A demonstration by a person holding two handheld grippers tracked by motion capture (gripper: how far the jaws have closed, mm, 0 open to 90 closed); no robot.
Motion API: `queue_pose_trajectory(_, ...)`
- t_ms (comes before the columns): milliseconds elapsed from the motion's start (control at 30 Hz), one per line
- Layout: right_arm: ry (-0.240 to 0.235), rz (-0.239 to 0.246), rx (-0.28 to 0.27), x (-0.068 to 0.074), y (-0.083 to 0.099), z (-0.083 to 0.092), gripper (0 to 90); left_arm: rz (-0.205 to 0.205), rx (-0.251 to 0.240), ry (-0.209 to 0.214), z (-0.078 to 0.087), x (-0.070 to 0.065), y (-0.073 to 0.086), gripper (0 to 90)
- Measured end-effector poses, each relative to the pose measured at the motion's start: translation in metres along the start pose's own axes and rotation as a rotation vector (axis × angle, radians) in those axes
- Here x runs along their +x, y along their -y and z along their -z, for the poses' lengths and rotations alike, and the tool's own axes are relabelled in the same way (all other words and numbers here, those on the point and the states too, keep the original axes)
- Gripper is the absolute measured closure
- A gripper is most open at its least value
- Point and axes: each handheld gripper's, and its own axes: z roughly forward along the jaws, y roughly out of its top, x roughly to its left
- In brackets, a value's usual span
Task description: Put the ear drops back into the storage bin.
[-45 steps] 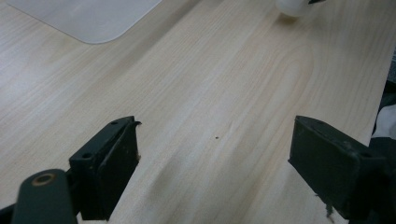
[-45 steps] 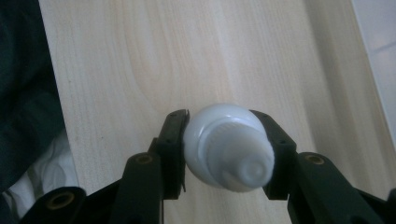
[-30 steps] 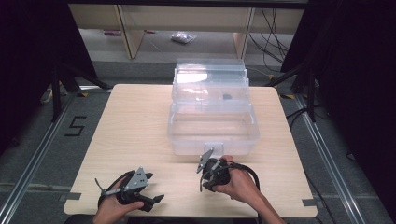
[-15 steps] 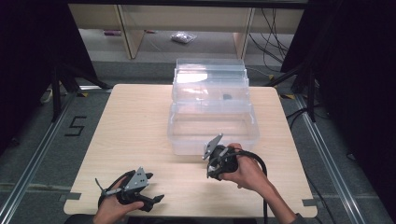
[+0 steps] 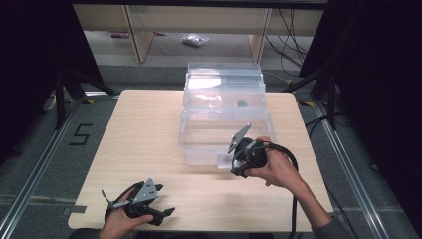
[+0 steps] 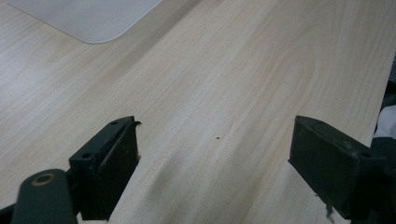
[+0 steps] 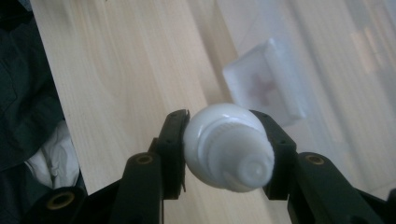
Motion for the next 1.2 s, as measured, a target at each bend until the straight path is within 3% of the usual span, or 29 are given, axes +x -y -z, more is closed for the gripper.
queue_pose_trajectory(133, 0.012, 0.013, -0.014, -0.009, 0.001, 0.008, 60.0, 0.001, 0.0, 0.001, 0.0, 0.0, 0.0, 15.0)
queue_pose_trajectory(167, 0.018, -0.02, -0.005, -0.013, 0.002, 0.013, 60.0, 0.001, 0.0, 0.001, 0.0, 0.0, 0.0, 15.0)
queue_pose_trajectory(233, 0.03, -0.028, 0.004, -0.018, 0.004, 0.017, 60.0, 0.002, 0.0, 0.001, 0.0, 0.0, 0.0, 15.0)
queue_pose_trajectory(333, 0.036, -0.011, -0.002, -0.025, 0.004, 0.02, 60.0, 0.003, -0.002, 0.001, 0.0, 0.0, 0.0, 15.0)
queue_pose_trajectory(433, 0.053, -0.067, 0.012, -0.033, 0.007, 0.027, 60.0, 0.003, -0.002, 0.002, 0.0, 0.0, 0.0, 15.0)
queue_pose_trajectory(733, 0.084, -0.126, 0.032, -0.058, 0.013, 0.034, 60.0, 0.004, -0.001, 0.002, -0.001, 0.0, 0.0, 15.0)
queue_pose_trajectory(1067, 0.107, -0.198, 0.072, -0.088, 0.018, 0.026, 60.0, 0.004, -0.001, 0.003, -0.001, 0.0, 0.0, 15.0)
queue_pose_trajectory(1200, 0.107, -0.229, 0.094, -0.1, 0.019, 0.015, 60.0, 0.005, 0.0, 0.004, -0.001, 0.001, 0.0, 15.0)
